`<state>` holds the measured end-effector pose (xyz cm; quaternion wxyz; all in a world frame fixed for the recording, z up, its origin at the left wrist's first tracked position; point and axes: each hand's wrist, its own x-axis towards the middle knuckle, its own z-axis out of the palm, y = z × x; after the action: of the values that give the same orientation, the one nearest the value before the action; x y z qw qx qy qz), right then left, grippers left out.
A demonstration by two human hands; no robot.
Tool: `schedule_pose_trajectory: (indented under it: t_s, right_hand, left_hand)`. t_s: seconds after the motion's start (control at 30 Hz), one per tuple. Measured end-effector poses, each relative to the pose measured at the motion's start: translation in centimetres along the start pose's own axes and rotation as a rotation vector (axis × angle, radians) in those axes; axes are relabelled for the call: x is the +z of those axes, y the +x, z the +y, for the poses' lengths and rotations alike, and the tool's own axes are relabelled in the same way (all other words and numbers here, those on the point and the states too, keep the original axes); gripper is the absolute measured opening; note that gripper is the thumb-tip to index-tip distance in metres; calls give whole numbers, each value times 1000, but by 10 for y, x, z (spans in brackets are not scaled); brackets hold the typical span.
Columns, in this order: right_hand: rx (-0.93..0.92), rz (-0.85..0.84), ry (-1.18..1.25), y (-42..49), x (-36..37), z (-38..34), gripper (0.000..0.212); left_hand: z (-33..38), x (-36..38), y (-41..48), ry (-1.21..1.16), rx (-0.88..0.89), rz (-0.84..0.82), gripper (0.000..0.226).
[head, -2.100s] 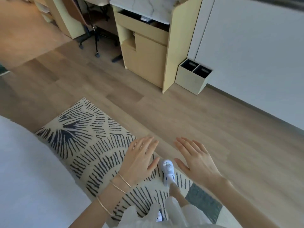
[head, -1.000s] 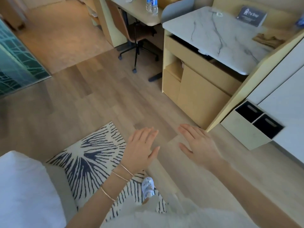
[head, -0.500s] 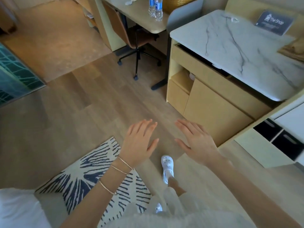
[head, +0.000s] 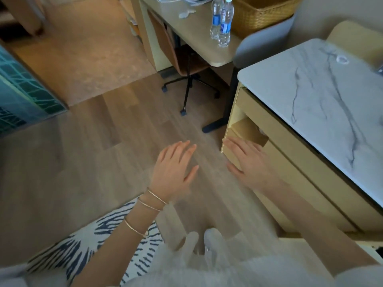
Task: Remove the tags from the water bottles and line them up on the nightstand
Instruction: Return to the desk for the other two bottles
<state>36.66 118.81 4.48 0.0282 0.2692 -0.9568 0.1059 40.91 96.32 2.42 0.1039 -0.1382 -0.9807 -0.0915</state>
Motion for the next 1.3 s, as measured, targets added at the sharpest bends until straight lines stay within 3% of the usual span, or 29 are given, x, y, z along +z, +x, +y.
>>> schedule_pose_trajectory:
  t_s: [0.37, 0.7, 0.97, 1.3]
  right_hand:
    - [60, -114, -37, 148, 43, 30, 52]
    - [191, -80, -112, 323, 39, 33, 59]
    - [312, -145, -96, 393, 67, 41, 57]
    - [396, -37, -78, 513, 72, 119, 56]
  left_hand:
    - [-111, 43, 109, 25, 1, -49, 51]
    - [-252, 27, 265, 45, 185, -40, 51]
    - [-310, 53, 337, 0, 258, -47, 50]
    - [-360, 85, 480, 3, 314, -80, 50]
